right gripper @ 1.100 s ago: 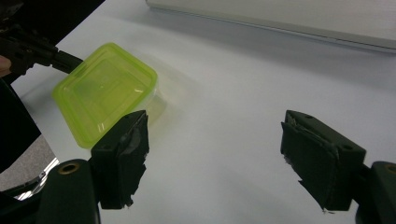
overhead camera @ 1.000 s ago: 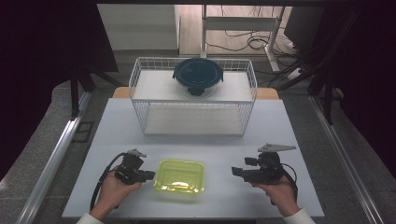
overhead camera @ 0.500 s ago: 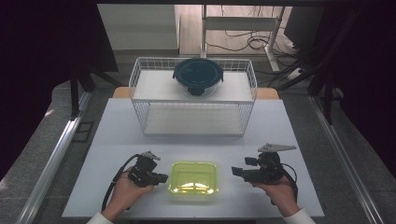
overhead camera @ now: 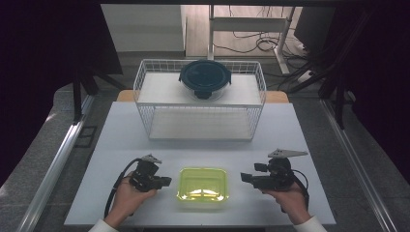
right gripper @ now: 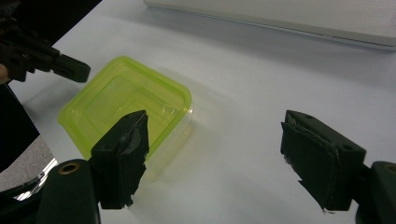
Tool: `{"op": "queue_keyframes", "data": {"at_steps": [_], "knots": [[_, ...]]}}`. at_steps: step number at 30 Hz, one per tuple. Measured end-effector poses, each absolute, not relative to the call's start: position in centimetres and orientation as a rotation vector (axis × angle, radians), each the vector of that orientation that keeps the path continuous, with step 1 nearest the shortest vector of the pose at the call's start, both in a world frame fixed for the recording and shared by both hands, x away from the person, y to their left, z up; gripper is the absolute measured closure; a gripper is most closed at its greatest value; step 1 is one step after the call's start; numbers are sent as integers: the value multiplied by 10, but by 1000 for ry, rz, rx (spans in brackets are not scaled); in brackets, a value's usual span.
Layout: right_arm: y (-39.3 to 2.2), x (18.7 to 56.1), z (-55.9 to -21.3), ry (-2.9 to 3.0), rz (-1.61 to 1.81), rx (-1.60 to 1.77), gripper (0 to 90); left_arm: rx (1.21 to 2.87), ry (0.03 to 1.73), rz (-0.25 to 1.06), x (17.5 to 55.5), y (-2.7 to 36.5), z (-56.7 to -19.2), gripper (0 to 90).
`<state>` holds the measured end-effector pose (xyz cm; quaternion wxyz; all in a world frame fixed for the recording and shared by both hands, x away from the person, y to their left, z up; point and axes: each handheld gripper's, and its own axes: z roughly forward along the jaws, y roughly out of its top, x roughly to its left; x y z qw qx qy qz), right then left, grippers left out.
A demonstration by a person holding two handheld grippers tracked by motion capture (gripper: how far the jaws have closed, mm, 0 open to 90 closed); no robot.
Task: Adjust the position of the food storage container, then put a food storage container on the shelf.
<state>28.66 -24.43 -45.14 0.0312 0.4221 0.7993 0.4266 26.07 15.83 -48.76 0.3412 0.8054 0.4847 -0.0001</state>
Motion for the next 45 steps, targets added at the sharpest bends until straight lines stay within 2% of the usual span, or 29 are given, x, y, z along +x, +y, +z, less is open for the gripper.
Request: {"op": "queue_keyframes", "data": {"at_steps": [5,12,15,27,37,45], "knots": [[-242,287,-455,2477,1301,1302,232,2018,1250,57,254,171,-475,836],[-239,287,-461,2498,1292,1293,232,1979,1256,83,253,178,-473,415],[-237,286,-462,2505,1296,1288,229,1968,1269,85,253,179,-473,328],[-237,284,-463,2516,1297,1293,226,1921,1299,68,256,181,-476,236],[-231,282,-468,2538,1310,1361,230,1905,1266,3,252,168,-476,244],[-224,284,-476,2564,1333,1429,271,1867,1282,-61,255,166,-483,253]]}}
